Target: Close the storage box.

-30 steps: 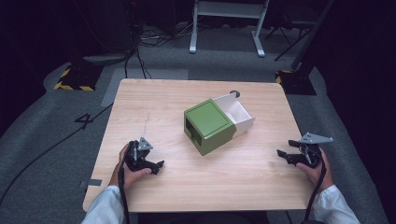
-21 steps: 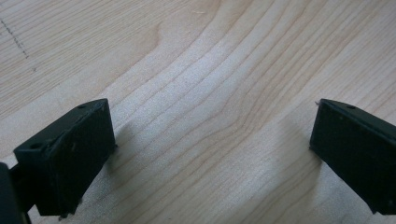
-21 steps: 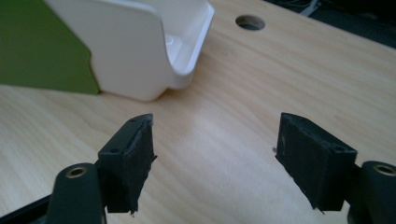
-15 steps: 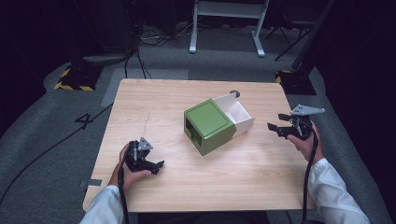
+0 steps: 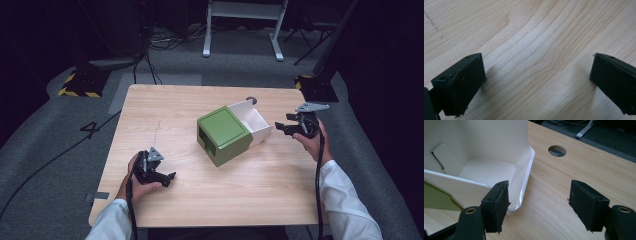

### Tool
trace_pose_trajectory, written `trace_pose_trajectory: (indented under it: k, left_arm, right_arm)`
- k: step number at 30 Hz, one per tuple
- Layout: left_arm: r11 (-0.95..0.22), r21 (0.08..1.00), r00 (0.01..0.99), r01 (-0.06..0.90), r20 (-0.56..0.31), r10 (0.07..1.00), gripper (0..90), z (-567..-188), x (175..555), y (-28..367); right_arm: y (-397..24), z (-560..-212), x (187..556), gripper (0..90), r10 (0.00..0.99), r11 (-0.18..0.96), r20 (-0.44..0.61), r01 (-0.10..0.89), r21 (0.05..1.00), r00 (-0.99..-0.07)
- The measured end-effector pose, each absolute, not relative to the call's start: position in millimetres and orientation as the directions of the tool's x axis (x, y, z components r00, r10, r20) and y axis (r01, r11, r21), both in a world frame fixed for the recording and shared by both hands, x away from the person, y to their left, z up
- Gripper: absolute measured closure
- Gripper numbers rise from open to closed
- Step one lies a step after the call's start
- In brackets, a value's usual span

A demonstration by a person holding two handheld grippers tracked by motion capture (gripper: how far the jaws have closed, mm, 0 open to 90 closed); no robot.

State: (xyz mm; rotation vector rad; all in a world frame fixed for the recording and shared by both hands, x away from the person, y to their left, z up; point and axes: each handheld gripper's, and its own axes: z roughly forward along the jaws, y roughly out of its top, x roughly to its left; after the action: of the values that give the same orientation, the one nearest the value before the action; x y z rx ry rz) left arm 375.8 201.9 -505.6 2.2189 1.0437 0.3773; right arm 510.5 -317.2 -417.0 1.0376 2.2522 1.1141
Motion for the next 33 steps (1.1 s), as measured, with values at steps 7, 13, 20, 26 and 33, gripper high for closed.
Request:
trace_pose_trajectory:
  k: [7,13,20,26,33]
  left_arm:
    - [-0.473,0.663,0.642,0.58,-0.014,0.767,0.2,-505.6,375.8,201.9]
    - [-0.473,0.663,0.642,0.58,-0.015,0.767,0.2,-505.6,375.7,201.9]
    - [-0.473,0.663,0.642,0.581,-0.015,0.767,0.2,-505.6,375.7,201.9]
    - [-0.473,0.663,0.642,0.58,-0.015,0.767,0.2,-505.5,375.7,201.9]
    - [-0.473,0.663,0.642,0.581,-0.015,0.767,0.2,-505.6,375.7,201.9]
  right_arm:
    - [-305.2,-430.5,522.9,36.9,0.777,0.403,-0.026,0.464,0.789,-0.629]
    - [-302.3,-440.1,531.0,40.7,0.778,0.375,0.023,0.493,0.785,-0.628]
    - [-290.6,-445.5,531.9,42.8,0.771,0.377,0.037,0.502,0.778,-0.636]
    - [-278.7,-444.6,526.9,43.4,0.746,0.406,0.027,0.487,0.773,-0.665]
    - [-273.4,-446.9,523.0,45.8,0.752,0.388,0.04,0.491,0.78,-0.657]
